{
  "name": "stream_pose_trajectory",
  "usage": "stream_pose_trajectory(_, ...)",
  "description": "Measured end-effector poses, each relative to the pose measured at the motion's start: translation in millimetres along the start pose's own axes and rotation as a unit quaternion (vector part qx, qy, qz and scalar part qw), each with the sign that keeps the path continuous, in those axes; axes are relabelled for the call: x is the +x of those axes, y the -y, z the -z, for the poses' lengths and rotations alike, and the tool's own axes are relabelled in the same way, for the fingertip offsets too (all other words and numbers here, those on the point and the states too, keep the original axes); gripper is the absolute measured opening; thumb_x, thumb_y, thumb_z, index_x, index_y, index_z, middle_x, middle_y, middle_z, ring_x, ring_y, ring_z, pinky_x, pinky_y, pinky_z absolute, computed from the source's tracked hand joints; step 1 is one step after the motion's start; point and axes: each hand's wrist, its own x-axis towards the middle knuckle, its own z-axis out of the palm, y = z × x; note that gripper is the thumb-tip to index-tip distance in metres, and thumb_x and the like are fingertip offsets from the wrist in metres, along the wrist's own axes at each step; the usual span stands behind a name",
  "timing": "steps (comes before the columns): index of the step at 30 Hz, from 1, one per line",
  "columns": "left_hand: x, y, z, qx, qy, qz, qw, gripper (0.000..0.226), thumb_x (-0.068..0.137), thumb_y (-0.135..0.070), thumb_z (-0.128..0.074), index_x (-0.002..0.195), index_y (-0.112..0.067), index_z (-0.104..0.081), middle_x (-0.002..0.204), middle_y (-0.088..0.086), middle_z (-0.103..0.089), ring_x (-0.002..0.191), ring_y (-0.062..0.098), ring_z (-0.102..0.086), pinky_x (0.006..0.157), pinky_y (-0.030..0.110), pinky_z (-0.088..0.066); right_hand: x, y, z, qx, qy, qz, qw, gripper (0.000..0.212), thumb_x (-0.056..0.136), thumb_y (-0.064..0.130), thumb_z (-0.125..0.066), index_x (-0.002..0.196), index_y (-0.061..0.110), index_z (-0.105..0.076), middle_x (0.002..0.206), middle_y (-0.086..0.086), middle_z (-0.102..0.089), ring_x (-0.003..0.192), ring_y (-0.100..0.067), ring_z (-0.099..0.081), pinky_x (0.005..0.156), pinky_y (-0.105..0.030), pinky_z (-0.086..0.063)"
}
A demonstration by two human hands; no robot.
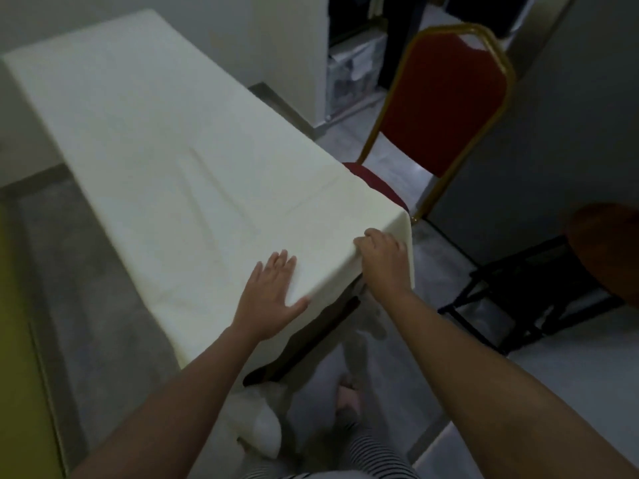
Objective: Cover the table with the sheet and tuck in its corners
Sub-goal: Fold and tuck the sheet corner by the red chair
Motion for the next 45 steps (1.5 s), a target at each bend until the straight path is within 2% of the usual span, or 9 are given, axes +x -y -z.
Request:
stream_pose_trajectory(3,-11,-7,-2,0.036,-0.036,0.068,0.996,0.087,0.086,-0.073,-0.026,0.15,-0.014,-0.024,0.158,0.004,-0.018,0.147,0.019,-0.014,0.12,0.041,-0.008,6,-22,-3,0.011,0.004,0.078,0.997,0.031,0.069,0.012,-0.072,0.098,0.019,-0.062,0.104,-0.003,-0.064,0.092,-0.026,-0.058,0.078,-0.038,-0.042)
stream_pose_trajectory(7,-43,-22,-15,0.077,-0.061,0.106,0.99,0.071,0.099,-0.056,-0.014,0.133,-0.008,-0.052,0.138,0.013,-0.053,0.127,0.027,-0.052,0.106,0.044,-0.037,11,-39,-6,0.041,-0.05,0.151,0.986,0.01,0.082,0.024,-0.064,0.092,0.022,-0.065,0.098,0.002,-0.066,0.088,-0.022,-0.059,0.079,-0.038,-0.04)
stream_pose_trajectory(13,-52,-62,-24,0.042,-0.176,0.198,0.963,0.042,0.09,-0.019,-0.039,0.118,-0.003,-0.065,0.119,0.017,-0.066,0.108,0.032,-0.065,0.09,0.046,-0.051,23,-47,4,0.06,-0.072,0.218,0.971,0.01,0.078,0.012,-0.065,0.078,0.022,-0.064,0.083,0.003,-0.066,0.082,-0.022,-0.057,0.084,-0.04,-0.037)
stream_pose_trajectory(19,-68,-88,-43,0.099,-0.191,0.171,0.961,0.04,0.091,-0.014,-0.04,0.124,-0.003,-0.06,0.125,0.017,-0.063,0.115,0.032,-0.061,0.102,0.04,-0.033,-7,-73,13,0.125,-0.076,0.179,0.973,0.01,0.078,0.013,-0.064,0.081,0.022,-0.064,0.084,0.005,-0.065,0.084,-0.018,-0.057,0.089,-0.04,-0.033)
stream_pose_trajectory(25,-88,-121,-66,0.093,-0.112,0.161,0.976,0.047,0.105,-0.027,-0.014,0.13,-0.009,-0.05,0.128,0.015,-0.061,0.121,0.032,-0.057,0.113,0.047,-0.014,-52,-112,-5,0.124,-0.042,0.162,0.978,0.013,0.072,0.01,-0.067,0.079,0.021,-0.064,0.083,0.004,-0.065,0.086,-0.021,-0.059,0.09,-0.042,-0.034)
stream_pose_trajectory(30,-93,-116,-59,0.09,-0.046,0.242,0.965,0.066,0.099,-0.052,-0.012,0.142,-0.009,-0.039,0.149,0.012,-0.04,0.138,0.029,-0.037,0.114,0.05,-0.001,-56,-105,-12,0.119,-0.008,0.076,0.99,0.034,0.077,0.015,-0.068,0.111,0.021,-0.063,0.119,-0.002,-0.062,0.112,-0.025,-0.055,0.098,-0.049,-0.032)
stream_pose_trajectory(36,-79,-85,-30,0.072,-0.084,0.362,0.925,0.067,0.094,-0.044,-0.014,0.146,-0.006,-0.032,0.153,0.015,-0.031,0.144,0.03,-0.026,0.114,0.057,-0.013,-23,-91,0,0.163,-0.011,-0.027,0.986,0.048,0.08,0.005,-0.056,0.127,0.017,-0.055,0.136,-0.004,-0.053,0.124,-0.025,-0.047,0.106,-0.051,-0.025)
stream_pose_trajectory(41,-59,-76,-25,0.027,-0.076,0.343,0.936,0.053,0.103,-0.038,-0.022,0.15,-0.014,-0.024,0.159,0.008,-0.016,0.148,0.023,-0.008,0.118,0.049,-0.004,2,-81,4,0.176,-0.019,-0.035,0.984,0.042,0.083,0.009,-0.052,0.124,0.018,-0.057,0.133,-0.003,-0.054,0.121,-0.025,-0.047,0.106,-0.047,-0.026)
stream_pose_trajectory(45,-20,-77,-19,0.01,-0.056,0.291,0.955,0.055,0.1,-0.041,-0.017,0.149,-0.019,-0.027,0.159,0.003,-0.021,0.148,0.018,-0.012,0.118,0.045,-0.005,16,-75,-5,0.214,-0.017,-0.082,0.973,0.041,0.086,0.009,-0.051,0.126,0.019,-0.054,0.134,-0.001,-0.052,0.121,-0.022,-0.047,0.103,-0.046,-0.031)
